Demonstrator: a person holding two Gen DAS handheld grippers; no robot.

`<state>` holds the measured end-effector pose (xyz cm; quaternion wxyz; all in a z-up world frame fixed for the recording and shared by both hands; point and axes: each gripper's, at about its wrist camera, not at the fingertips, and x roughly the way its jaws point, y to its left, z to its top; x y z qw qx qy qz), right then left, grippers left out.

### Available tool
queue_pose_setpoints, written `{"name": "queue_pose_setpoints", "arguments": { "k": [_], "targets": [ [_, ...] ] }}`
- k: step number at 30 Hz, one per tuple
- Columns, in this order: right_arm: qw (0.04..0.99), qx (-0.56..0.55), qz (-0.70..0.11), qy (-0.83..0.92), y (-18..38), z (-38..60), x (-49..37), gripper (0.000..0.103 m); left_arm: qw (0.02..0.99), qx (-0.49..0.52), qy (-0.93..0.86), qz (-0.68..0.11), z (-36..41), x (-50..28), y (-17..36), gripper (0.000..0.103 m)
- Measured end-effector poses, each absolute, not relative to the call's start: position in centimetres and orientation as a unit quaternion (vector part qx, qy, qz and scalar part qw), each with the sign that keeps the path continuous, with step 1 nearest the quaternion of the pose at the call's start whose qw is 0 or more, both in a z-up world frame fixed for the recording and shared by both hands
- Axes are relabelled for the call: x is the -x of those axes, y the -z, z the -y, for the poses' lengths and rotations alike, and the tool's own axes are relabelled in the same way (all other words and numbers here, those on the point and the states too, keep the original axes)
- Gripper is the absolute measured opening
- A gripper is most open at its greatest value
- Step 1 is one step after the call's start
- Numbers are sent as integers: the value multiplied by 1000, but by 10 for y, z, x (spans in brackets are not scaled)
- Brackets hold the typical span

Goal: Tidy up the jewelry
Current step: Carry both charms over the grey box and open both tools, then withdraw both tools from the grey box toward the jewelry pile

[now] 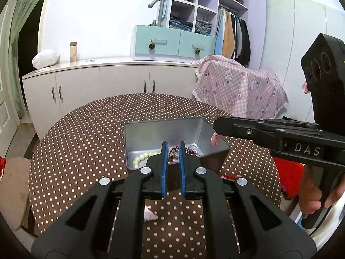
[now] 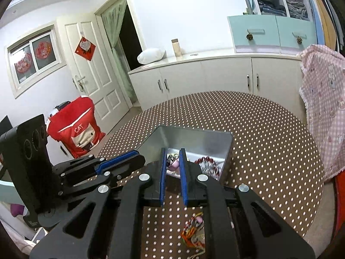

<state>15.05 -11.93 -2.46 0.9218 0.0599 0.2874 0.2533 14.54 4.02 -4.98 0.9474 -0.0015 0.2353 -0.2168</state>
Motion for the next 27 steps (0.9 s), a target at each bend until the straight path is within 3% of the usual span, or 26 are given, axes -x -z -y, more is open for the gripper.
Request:
{"name": "queue_pose_setpoints", "arguments": {
  "k": [7,12,14,15,27],
  "targets": [
    [922,-52,-295,-245,30,119,-163,10,947,-3,219,-235,-37,-156,50,10],
    [924,-42,-299,-234,33,122,-165,18,947,-13,215,-238,-34,-159,54,13],
    [926,-42,-298,-227,34,124,-165,27,947,-10,208,-245,-36,-162,56,40],
    [927,-41,-297,-224,34,125,-164,30,948,-5,205,-243,-37,-162,56,70],
    [932,-41,-298,-204,35,136,-160,40,954,8,193,-228,-46,-160,54,72]
  ]
}}
